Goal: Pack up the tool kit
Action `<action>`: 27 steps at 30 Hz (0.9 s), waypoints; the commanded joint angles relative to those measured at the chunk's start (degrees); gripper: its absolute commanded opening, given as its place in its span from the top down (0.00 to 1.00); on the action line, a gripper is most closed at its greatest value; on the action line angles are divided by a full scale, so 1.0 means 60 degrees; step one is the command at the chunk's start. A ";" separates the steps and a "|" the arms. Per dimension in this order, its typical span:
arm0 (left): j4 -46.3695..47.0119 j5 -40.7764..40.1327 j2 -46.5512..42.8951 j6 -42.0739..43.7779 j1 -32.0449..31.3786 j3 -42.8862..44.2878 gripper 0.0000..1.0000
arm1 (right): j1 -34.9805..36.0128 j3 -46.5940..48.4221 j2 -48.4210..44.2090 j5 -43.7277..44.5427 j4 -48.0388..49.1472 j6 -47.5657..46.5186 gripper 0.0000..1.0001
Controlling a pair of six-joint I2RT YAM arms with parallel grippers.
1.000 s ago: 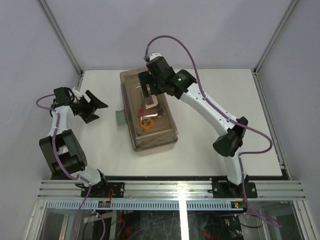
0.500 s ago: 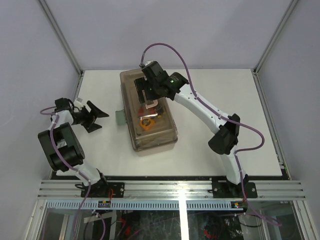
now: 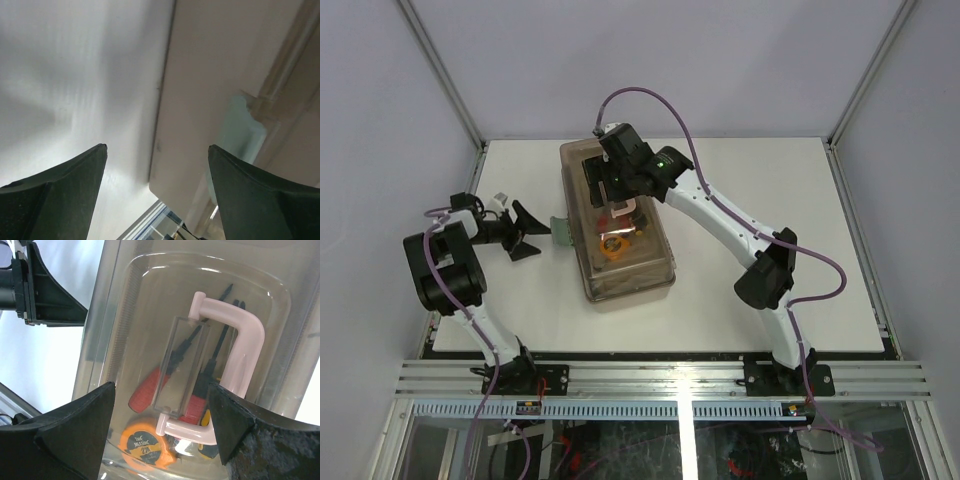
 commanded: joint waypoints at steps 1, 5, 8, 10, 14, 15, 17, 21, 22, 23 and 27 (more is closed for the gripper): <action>0.0418 0.1460 0.0078 -0.0103 -0.0362 0.0286 0.19 | 0.0077 0.0282 -0.0222 -0.0081 0.0308 -0.0001 0.19; 0.0882 0.2107 0.0331 -0.0437 -0.0652 0.0169 0.19 | 0.0077 0.0256 -0.0254 -0.0026 0.0260 -0.0090 0.19; 0.1327 0.2332 0.0334 -0.0700 -0.0866 0.0066 0.19 | 0.0072 0.0186 -0.0290 -0.0021 0.0225 -0.0122 0.19; 0.1378 0.2345 0.0301 -0.0700 -0.1013 0.0045 0.19 | 0.0081 0.0102 -0.0334 0.0001 0.0225 -0.0147 0.19; 0.1497 0.2281 0.0371 -0.0727 -0.1285 -0.0024 0.19 | 0.0085 0.0001 -0.0425 0.0047 0.0200 -0.0235 0.19; 0.1616 0.2280 0.0392 -0.0812 -0.1315 -0.0084 0.19 | 0.0074 -0.0015 -0.0430 0.0052 0.0187 -0.0253 0.19; 0.1944 0.2523 0.0407 -0.0989 -0.1362 -0.0233 0.19 | 0.0078 -0.0029 -0.0433 0.0018 0.0166 -0.0259 0.19; 0.2422 0.3299 0.0394 -0.0978 -0.1416 -0.0536 0.20 | 0.0081 0.0011 -0.0404 -0.0180 0.0133 -0.0248 0.19; 0.2420 0.3432 0.0397 -0.0931 -0.1434 -0.0546 0.20 | 0.0084 0.0020 -0.0387 -0.0194 0.0109 -0.0262 0.19; 0.2419 0.3583 0.0399 -0.0863 -0.1432 -0.0541 0.20 | 0.0080 0.0026 -0.0372 -0.0209 0.0084 -0.0282 0.19; 0.2419 0.4117 0.0348 -0.0653 -0.1467 -0.0555 0.21 | 0.0085 0.0064 -0.0316 -0.0233 0.0045 -0.0285 0.19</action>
